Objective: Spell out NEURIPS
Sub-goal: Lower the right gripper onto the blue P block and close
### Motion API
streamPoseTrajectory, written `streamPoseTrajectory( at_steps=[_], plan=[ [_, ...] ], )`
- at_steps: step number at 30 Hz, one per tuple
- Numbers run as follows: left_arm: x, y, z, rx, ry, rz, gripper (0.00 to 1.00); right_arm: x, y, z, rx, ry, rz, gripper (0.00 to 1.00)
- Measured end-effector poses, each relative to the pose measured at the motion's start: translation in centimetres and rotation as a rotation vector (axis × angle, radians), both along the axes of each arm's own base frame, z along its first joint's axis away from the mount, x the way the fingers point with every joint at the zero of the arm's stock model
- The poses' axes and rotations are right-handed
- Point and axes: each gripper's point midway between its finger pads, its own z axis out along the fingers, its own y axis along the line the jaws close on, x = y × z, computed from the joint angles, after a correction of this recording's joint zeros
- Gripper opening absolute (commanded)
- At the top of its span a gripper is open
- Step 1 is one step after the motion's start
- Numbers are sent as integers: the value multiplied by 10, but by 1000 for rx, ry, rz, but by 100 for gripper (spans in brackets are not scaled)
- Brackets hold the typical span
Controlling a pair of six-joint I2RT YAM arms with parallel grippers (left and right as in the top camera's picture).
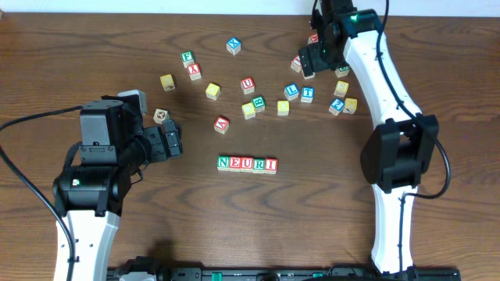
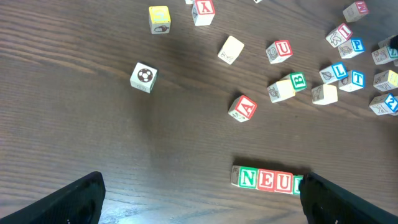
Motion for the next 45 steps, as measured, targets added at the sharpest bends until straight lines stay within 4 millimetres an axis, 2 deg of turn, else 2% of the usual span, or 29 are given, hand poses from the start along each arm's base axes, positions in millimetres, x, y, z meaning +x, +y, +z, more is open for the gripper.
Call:
streamPoseTrajectory(
  at_steps=[4,9,21,25,31,36,45],
  plan=[
    [0,0,0,0,0,0,98,6,4,-19,7,13,13,92],
    [0,0,0,0,0,0,98,14,7,-33,8,4,30,89],
    [0,0,0,0,0,0,98,27,21,-37,18,-48,57,83],
    [0,0,0,0,0,0,98,28,26,-46,19,-41,62,79],
    [0,0,0,0,0,0,98,26,25,-63,9,-11,53,75],
    [0,0,0,0,0,0,98,27,22,-64,1,-13,40,67],
    [0,0,0,0,0,0,98,29,20,-63,-6,-23,26,65]
  ],
)
